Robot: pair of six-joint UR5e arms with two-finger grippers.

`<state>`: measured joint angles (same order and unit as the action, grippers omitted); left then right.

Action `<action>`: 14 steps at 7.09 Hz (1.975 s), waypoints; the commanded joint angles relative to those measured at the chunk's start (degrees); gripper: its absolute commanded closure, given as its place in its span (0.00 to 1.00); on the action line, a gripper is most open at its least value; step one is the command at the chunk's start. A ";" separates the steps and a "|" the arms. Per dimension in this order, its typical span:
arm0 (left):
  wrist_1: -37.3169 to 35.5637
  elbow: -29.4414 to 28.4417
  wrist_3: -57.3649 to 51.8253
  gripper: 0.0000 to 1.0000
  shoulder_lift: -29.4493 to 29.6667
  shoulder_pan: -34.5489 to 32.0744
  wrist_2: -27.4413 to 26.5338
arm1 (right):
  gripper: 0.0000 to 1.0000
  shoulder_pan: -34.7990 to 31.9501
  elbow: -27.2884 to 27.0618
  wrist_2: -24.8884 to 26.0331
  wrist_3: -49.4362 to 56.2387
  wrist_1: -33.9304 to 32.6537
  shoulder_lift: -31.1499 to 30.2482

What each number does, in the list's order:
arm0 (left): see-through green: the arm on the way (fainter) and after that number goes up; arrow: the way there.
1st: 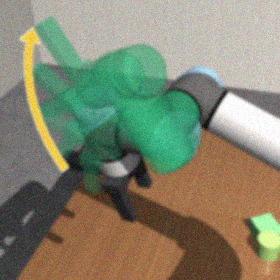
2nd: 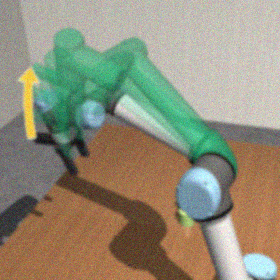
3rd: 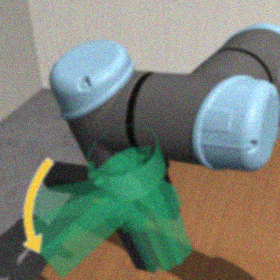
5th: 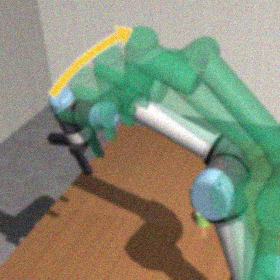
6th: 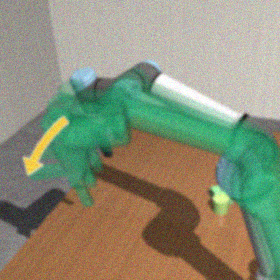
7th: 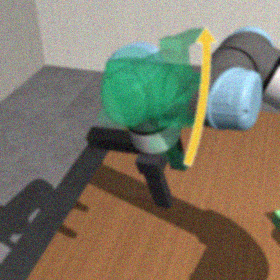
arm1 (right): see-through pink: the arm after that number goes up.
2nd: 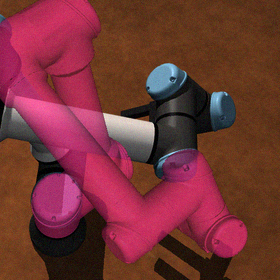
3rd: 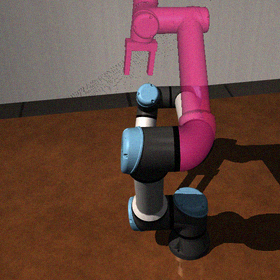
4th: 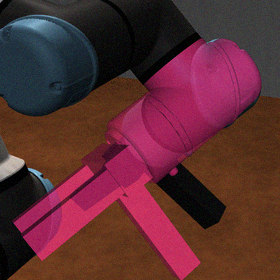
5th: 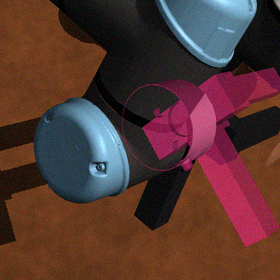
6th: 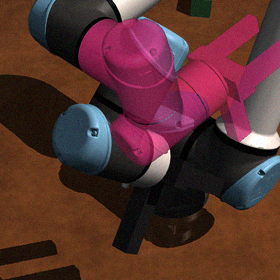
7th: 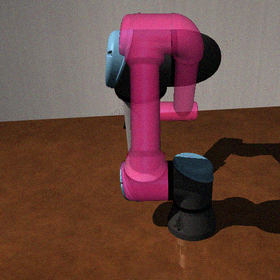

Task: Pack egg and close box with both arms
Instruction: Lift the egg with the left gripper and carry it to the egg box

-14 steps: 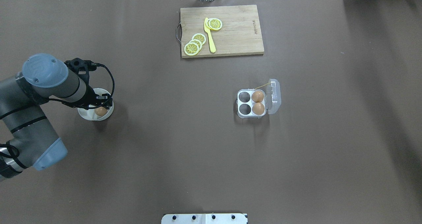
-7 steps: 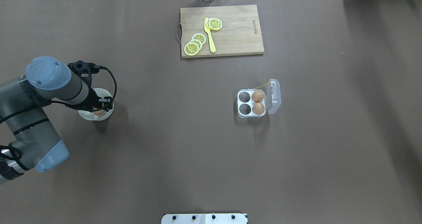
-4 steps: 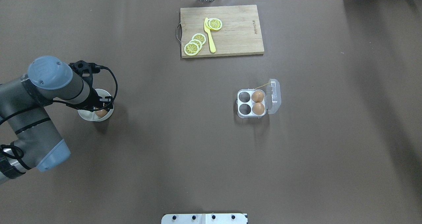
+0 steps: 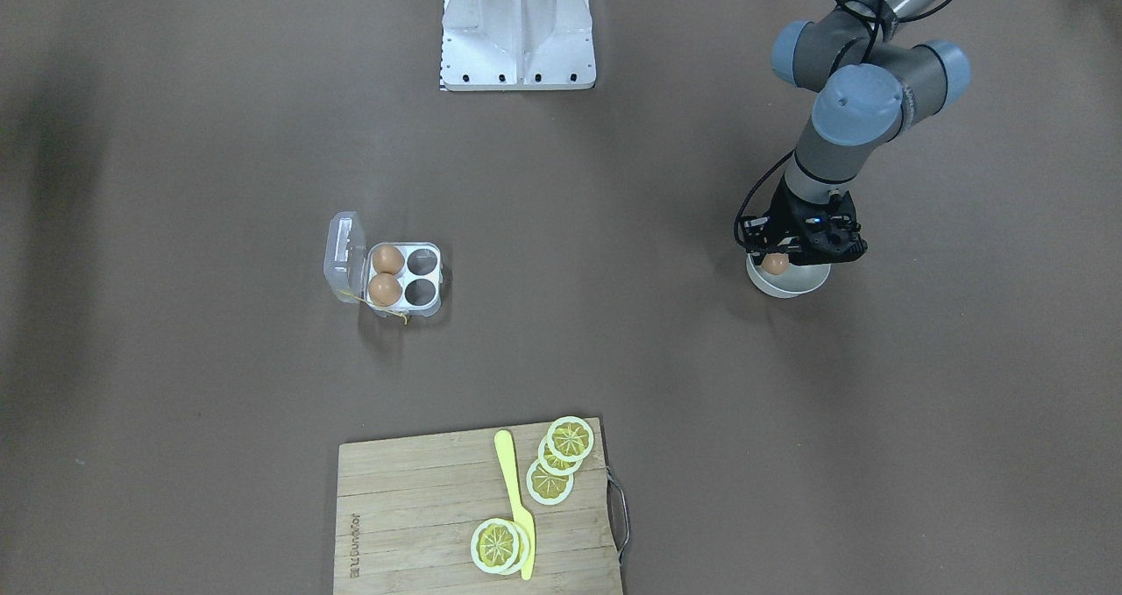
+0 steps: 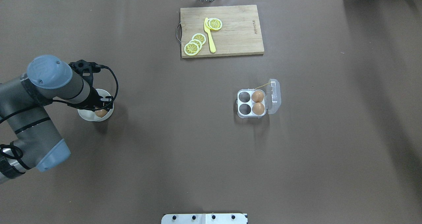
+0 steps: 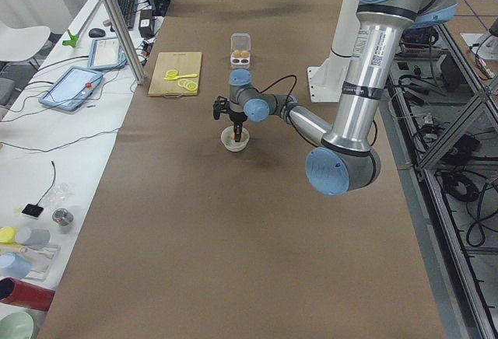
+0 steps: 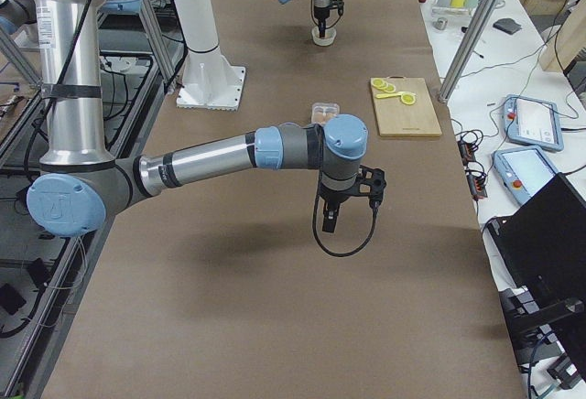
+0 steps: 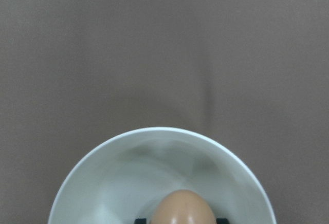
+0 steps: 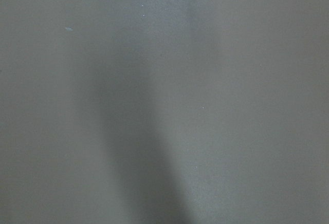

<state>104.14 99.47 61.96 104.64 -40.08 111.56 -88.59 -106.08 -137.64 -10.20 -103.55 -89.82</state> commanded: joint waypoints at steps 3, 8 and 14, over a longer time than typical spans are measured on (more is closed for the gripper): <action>-0.43 8.08 0.18 1.00 -4.18 -2.97 -0.02 | 0.00 0.00 -0.09 0.00 0.00 -0.07 0.00; 0.36 8.04 15.69 1.00 14.32 -0.12 -8.87 | 0.00 0.09 -0.18 -1.84 -0.09 0.11 0.35; 24.00 -15.84 23.29 1.00 30.67 18.63 -40.63 | 0.00 1.84 -0.09 -1.50 0.00 0.46 1.23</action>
<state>125.89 89.87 85.03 130.97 -22.84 73.63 -87.12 -106.15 -139.36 -10.19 -103.10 -88.79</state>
